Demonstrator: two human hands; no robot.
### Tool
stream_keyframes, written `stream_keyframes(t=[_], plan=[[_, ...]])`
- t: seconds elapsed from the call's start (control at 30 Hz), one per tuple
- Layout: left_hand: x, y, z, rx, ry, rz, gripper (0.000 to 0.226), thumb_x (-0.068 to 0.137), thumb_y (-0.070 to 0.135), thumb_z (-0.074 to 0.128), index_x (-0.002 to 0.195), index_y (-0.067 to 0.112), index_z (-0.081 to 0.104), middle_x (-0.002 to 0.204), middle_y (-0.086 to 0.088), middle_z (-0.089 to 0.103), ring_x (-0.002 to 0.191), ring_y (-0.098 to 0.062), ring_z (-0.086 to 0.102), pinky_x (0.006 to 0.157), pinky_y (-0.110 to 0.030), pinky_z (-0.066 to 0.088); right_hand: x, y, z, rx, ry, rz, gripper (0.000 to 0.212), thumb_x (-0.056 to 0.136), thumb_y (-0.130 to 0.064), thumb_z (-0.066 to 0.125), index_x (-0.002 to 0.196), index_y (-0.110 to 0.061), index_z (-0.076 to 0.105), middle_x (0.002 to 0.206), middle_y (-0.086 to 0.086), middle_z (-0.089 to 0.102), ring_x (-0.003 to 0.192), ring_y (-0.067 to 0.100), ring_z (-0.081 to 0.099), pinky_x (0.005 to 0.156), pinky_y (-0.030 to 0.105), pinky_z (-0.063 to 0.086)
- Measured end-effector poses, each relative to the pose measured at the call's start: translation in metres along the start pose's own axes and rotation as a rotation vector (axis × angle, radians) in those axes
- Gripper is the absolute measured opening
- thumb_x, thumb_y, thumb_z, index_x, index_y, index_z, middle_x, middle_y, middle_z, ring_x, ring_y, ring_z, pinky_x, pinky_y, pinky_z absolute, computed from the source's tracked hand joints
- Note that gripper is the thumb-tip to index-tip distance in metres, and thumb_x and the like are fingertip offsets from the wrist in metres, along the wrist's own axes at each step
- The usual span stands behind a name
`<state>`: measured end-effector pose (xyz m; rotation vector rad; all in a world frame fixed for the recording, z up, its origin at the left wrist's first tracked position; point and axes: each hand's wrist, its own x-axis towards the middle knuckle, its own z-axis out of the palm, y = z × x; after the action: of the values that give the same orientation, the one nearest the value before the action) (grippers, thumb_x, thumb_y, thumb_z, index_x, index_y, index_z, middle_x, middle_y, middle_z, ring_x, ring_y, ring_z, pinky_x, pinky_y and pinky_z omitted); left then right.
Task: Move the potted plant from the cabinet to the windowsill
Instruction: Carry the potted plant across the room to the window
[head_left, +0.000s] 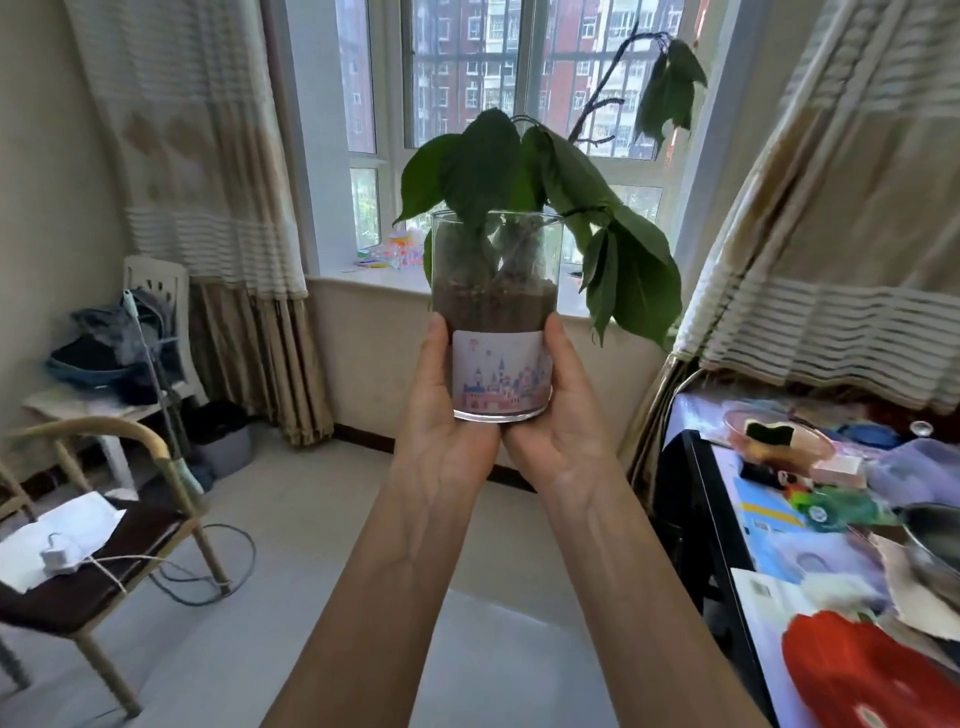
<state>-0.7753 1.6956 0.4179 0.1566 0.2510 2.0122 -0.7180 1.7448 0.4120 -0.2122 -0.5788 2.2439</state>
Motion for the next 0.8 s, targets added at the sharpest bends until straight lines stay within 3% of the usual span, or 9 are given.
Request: stream_keyframes(t=[0.13,0.27,0.37,0.43,0.6,0.8], plan=[[0.056,0.024,0.001,-0.017,-0.010,-0.036,0.054,0.093,0.037,0.062,0.140,0.011,0.061,0.140,-0.019,0.064,0.132,-0.036,0.057,0.112,-0.055,0.041,0.064,0.004,0.002,-0.007,-0.038,-0.017,0.063,0.091,-0.035,0.063,0.146,-0.007,0.053,0.148,0.018,0.058,0.130,0.033,0.059,0.103,0.048,0.051],[0.102,0.047,0.006,-0.026,-0.012,-0.054,0.047,0.097,0.035,0.059,0.136,0.009,0.064,0.136,-0.020,0.066,0.127,-0.036,0.060,0.107,-0.054,0.045,0.123,0.010,0.005,0.018,-0.084,-0.044,0.079,0.077,-0.036,0.071,0.148,-0.008,0.051,0.150,0.018,0.056,0.139,0.034,0.053,0.106,0.049,0.050],[0.130,0.062,0.006,-0.023,-0.012,-0.076,0.039,0.098,0.035,0.057,0.119,0.005,0.070,0.125,-0.020,0.069,0.112,-0.035,0.064,0.100,-0.053,0.048,0.160,0.017,0.003,0.027,-0.104,-0.050,0.087,0.071,-0.036,0.079,0.149,-0.009,0.051,0.150,0.017,0.056,0.140,0.033,0.052,0.114,0.051,0.042],[0.149,0.071,0.002,-0.033,-0.006,-0.101,0.037,0.097,0.035,0.058,0.110,0.003,0.071,0.132,-0.019,0.067,0.124,-0.035,0.061,0.106,-0.053,0.045,0.181,0.021,0.002,0.046,-0.087,-0.058,0.088,0.070,-0.034,0.079,0.149,-0.008,0.050,0.150,0.017,0.056,0.139,0.033,0.053,0.114,0.052,0.042],[0.189,0.087,-0.012,-0.023,0.006,-0.081,0.051,0.097,0.036,0.057,0.140,0.008,0.061,0.144,-0.018,0.061,0.136,-0.034,0.054,0.106,-0.054,0.043,0.216,0.029,-0.002,0.046,-0.053,-0.056,0.083,0.073,-0.030,0.075,0.148,-0.006,0.051,0.147,0.019,0.059,0.135,0.034,0.057,0.104,0.051,0.051],[0.242,0.097,-0.032,0.037,0.002,-0.072,0.044,0.099,0.036,0.054,0.128,0.006,0.065,0.136,-0.020,0.065,0.132,-0.035,0.056,0.106,-0.053,0.044,0.265,0.030,-0.017,0.020,-0.066,-0.044,0.088,0.071,-0.027,0.077,0.150,-0.004,0.047,0.150,0.020,0.056,0.138,0.034,0.054,0.112,0.053,0.044]])
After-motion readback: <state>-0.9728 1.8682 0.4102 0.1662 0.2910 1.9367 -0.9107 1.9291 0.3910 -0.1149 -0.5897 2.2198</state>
